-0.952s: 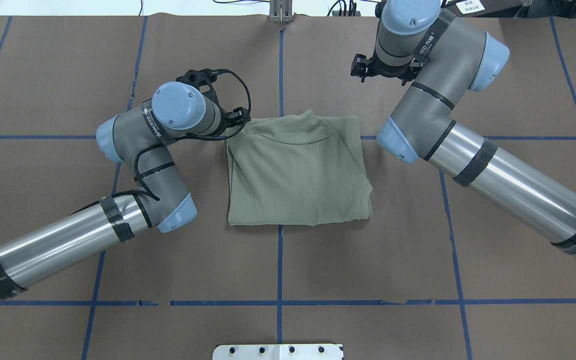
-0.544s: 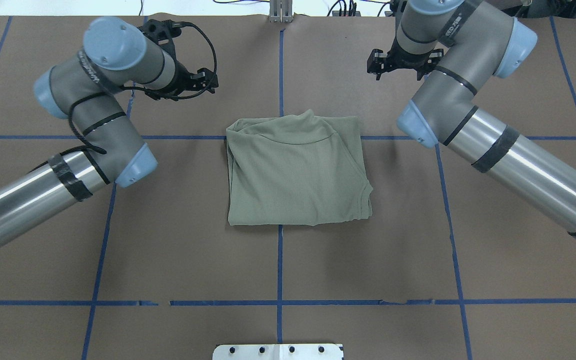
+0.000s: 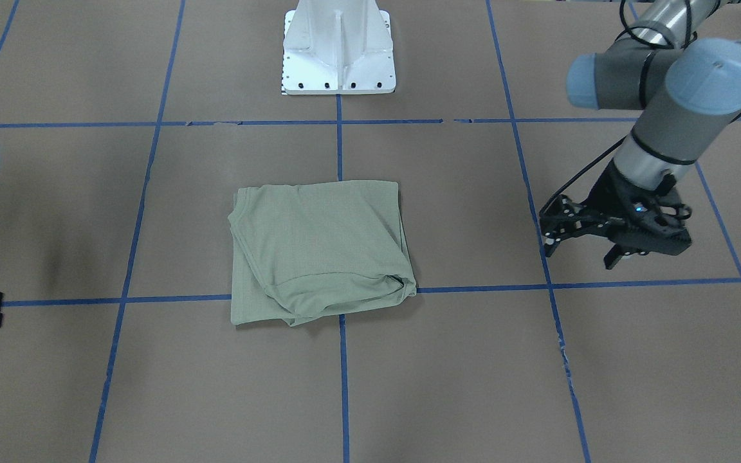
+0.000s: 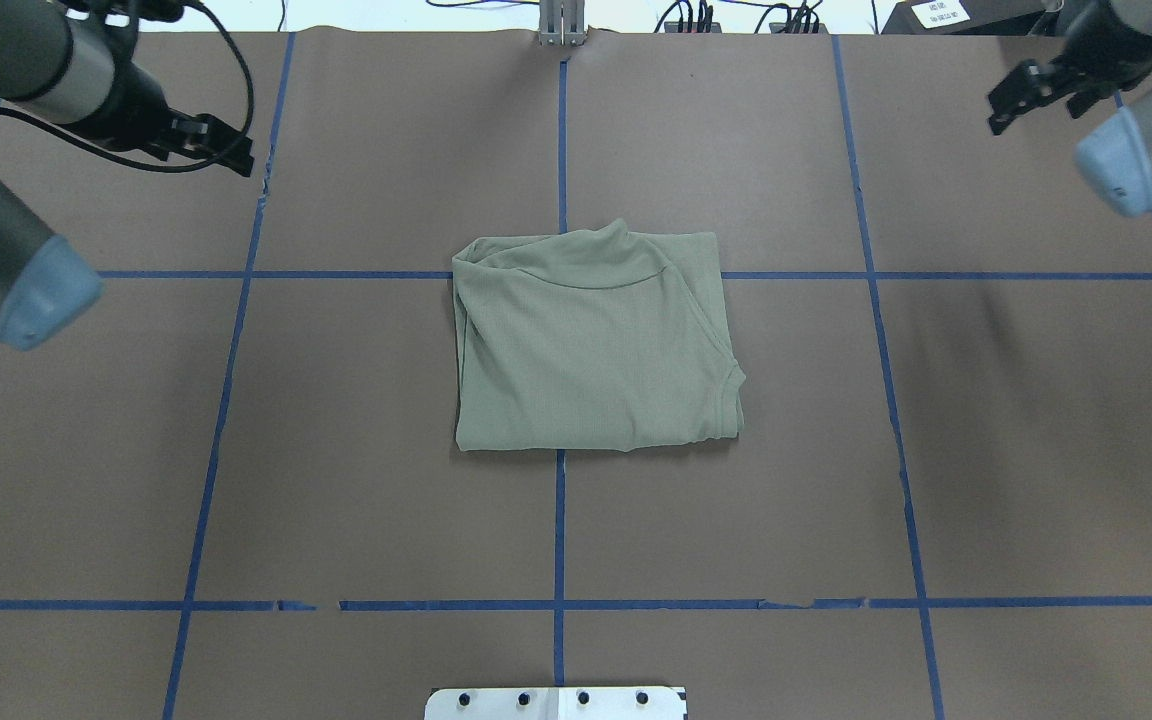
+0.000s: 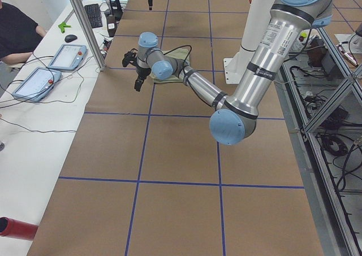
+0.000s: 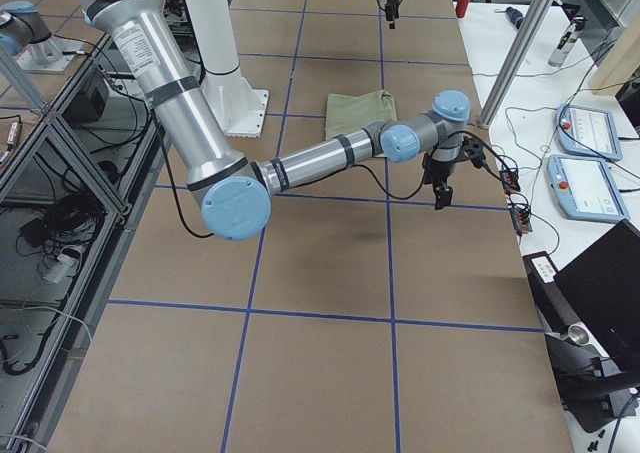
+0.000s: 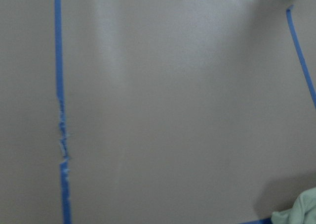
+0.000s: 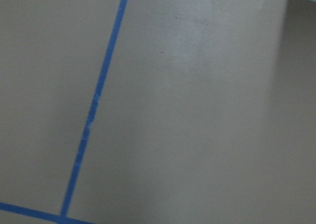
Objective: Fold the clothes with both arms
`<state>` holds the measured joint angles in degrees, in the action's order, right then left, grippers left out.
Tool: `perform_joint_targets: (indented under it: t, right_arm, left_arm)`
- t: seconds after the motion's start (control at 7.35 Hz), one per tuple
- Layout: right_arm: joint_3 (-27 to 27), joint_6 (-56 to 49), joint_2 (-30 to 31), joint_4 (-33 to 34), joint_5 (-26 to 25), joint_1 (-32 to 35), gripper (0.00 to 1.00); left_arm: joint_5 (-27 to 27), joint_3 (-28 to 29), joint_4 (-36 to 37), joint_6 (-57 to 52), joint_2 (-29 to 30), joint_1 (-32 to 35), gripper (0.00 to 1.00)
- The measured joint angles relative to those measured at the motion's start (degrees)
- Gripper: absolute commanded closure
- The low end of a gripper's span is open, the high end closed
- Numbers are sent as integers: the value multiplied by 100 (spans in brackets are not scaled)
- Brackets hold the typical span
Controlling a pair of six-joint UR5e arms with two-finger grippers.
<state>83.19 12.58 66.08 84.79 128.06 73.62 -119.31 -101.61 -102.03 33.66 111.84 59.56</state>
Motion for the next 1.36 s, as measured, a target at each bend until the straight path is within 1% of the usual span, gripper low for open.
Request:
perform_joint_targets:
  t: [0.14, 0.27, 0.41, 0.54, 0.68, 0.82, 0.95, 1.09, 1.36]
  right_arm:
    - [42, -871, 476, -3, 198, 488, 0]
    - [62, -1501, 931, -11, 347, 918, 0]
    - [115, -1829, 1403, -36, 531, 1262, 0]
    - [263, -1940, 1879, -64, 667, 1473, 0]
    - [489, -1942, 2298, -75, 726, 1596, 0]
    - [683, -1913, 2566, -77, 749, 1651, 0]
    - [818, -1828, 2695, -77, 753, 1670, 0]
    - [890, -1707, 2745, -79, 754, 1671, 0]
    - [928, -1581, 2767, -84, 748, 1673, 0]
  left_arm:
    - [-156, -362, 244, -863, -517, 364, 0]
    - [-407, -508, 339, -1763, -986, 837, 0]
    - [-713, -554, 367, -2606, -1451, 1370, 0]
    - [-975, -578, 356, -3159, -1958, 1841, 0]
    - [-1104, -580, 352, -3393, -2398, 2170, 0]
    - [-1204, -563, 392, -3482, -2685, 2471, 0]
    - [-1398, -529, 637, -3515, -2822, 2809, 0]
    - [-1585, -502, 988, -3545, -2910, 3011, 0]
    - [-1700, -437, 1317, -4057, -3092, 3132, 0]
